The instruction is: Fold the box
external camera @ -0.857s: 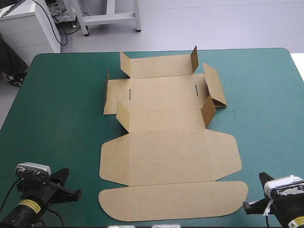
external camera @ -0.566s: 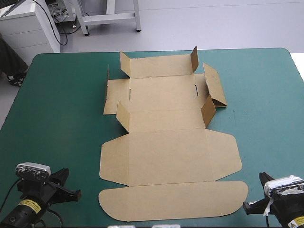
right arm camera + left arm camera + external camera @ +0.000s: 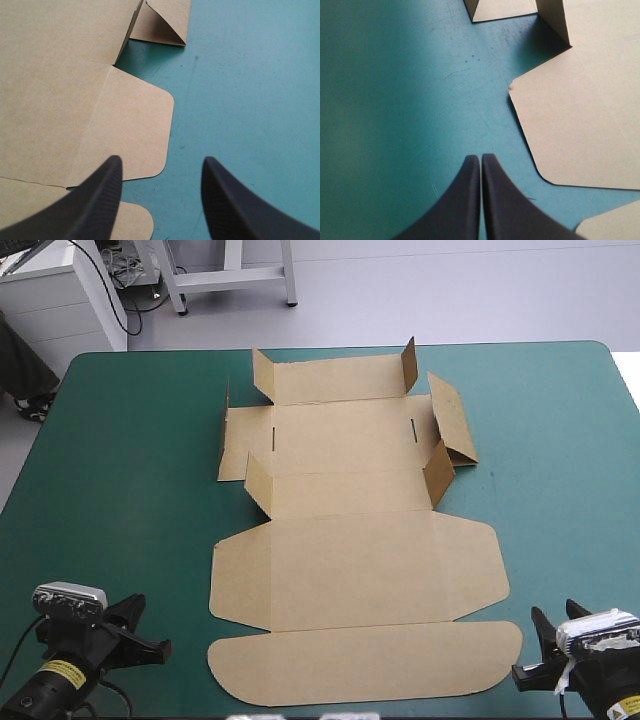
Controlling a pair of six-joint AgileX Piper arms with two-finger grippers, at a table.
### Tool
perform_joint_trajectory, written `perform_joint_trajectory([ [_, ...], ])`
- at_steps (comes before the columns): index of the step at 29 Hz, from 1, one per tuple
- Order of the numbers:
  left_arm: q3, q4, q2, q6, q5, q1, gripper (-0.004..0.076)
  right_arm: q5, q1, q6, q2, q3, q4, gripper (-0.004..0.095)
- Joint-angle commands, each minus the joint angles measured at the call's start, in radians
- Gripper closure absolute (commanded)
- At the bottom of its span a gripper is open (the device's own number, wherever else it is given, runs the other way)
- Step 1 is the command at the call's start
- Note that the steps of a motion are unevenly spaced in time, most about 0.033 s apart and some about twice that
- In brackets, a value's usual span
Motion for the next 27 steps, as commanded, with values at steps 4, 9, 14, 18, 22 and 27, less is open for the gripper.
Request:
perform_joint_trajectory([
  [4, -0.032, -0.01, 0.011, -0.005, -0.063, 0.0, 0.0731, -0.068, 0.005, -0.003, 0.015, -0.024, 0.007, 0.0294],
  [9, -0.032, -0.01, 0.011, -0.005, -0.063, 0.0, 0.0731, -0.069, 0.005, 0.034, 0.015, -0.024, 0.014, 0.0294],
  [14, -0.032, -0.01, 0.011, -0.005, -0.063, 0.0, 0.0731, 0.002, 0.005, 0.054, 0.075, -0.068, 0.014, 0.0296],
  [18, -0.032, -0.01, 0.011, -0.005, -0.063, 0.0, 0.0731, 0.034, 0.005, 0.055, 0.173, -0.152, 0.014, 0.0296],
  [22, -0.032, -0.01, 0.011, -0.005, -0.063, 0.0, 0.0731, 0.036, 0.005, 0.055, 0.296, -0.26, 0.014, 0.0296],
  [27, -0.032, -0.01, 0.011, -0.005, -0.063, 0.0, 0.0731, 0.048, 0.005, 0.043, 0.477, -0.38, 0.016, 0.0296],
])
